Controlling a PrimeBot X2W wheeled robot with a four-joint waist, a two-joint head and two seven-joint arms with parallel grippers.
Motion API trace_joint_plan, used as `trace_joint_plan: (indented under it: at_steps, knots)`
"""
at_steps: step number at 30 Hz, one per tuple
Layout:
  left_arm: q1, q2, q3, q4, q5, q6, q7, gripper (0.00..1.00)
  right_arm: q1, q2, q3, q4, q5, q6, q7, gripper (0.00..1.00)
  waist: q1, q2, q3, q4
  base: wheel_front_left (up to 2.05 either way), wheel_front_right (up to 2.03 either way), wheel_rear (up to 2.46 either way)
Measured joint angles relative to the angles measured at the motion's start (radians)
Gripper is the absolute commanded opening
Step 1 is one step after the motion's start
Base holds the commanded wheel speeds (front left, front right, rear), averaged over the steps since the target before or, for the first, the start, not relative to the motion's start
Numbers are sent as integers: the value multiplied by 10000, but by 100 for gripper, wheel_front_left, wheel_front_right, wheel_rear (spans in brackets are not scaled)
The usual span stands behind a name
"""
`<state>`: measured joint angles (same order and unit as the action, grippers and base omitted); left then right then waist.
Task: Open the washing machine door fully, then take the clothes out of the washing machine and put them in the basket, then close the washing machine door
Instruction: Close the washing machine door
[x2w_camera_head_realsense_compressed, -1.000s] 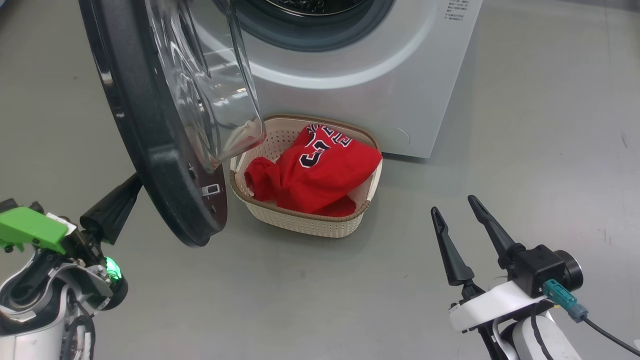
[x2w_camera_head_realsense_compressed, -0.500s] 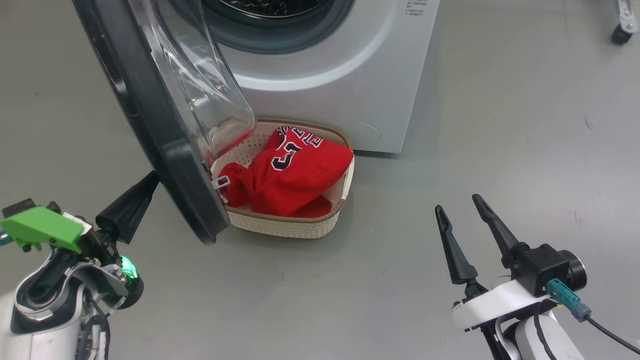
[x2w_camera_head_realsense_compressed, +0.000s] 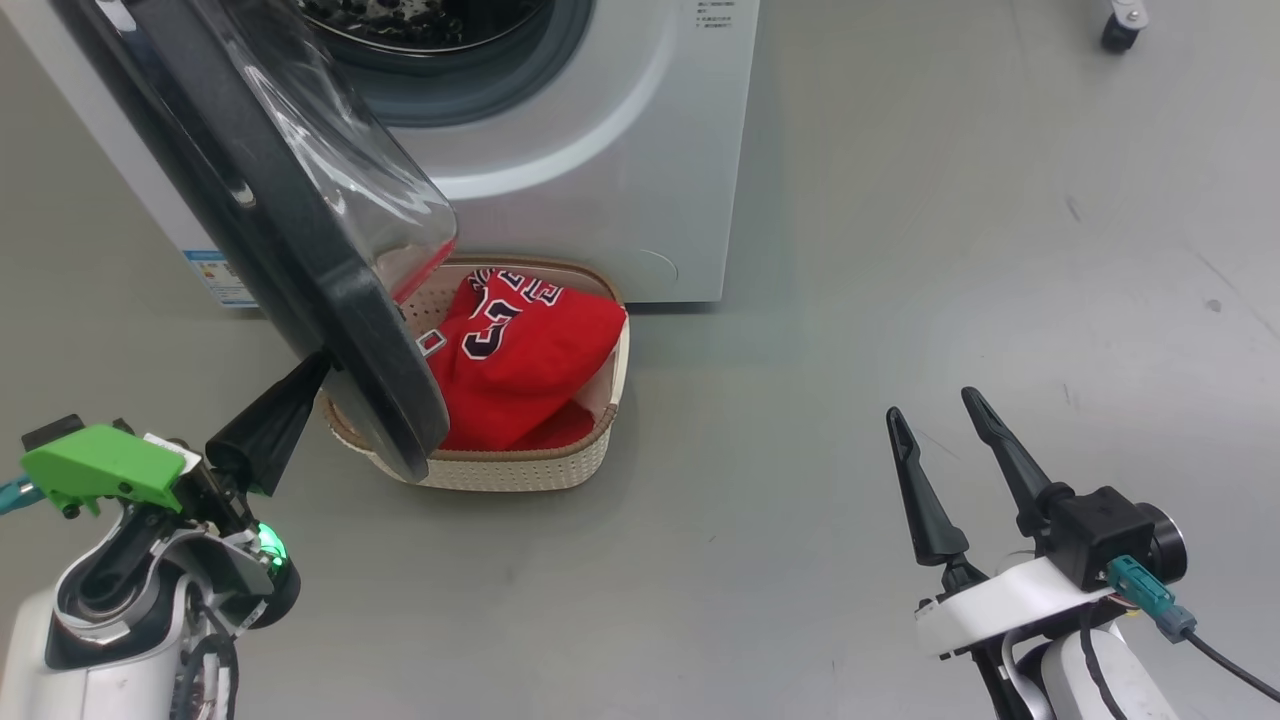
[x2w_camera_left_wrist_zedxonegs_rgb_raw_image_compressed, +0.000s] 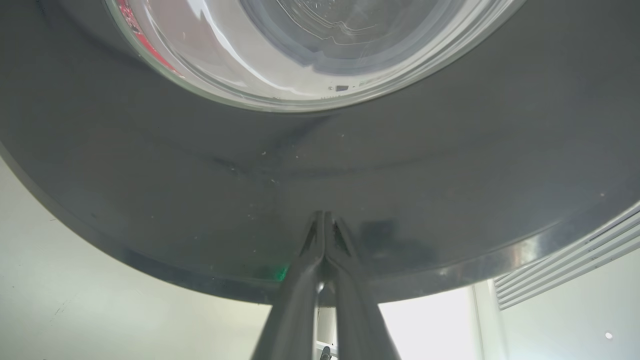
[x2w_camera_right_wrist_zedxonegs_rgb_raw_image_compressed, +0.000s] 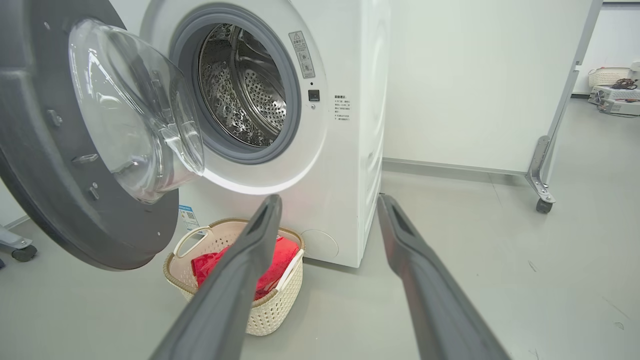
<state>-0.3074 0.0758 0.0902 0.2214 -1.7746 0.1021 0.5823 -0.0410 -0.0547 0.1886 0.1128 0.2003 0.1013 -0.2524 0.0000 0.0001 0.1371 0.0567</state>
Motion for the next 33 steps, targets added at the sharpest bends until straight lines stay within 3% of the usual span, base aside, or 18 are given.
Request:
trace_joint_plan:
  at_steps: [14, 24, 33]
  knots:
    - [-3, -109, 128, 336, 63, 0, -629, 0, 105, 31, -4, -25, -2, 2, 0, 100, 0, 0, -135, -1129, 0, 0, 0]
    - [-535, -244, 761, 570, 205, -21, -1875, 0, 125, 58, -82, -174, 8, -56, 0, 100, 0, 0, 92, -1895, 0, 0, 0]
    - [-963, -297, 836, 713, 205, -278, -2385, 0, 128, 67, -128, -276, 17, -71, 0, 100, 0, 0, 425, -2457, 0, 0, 0]
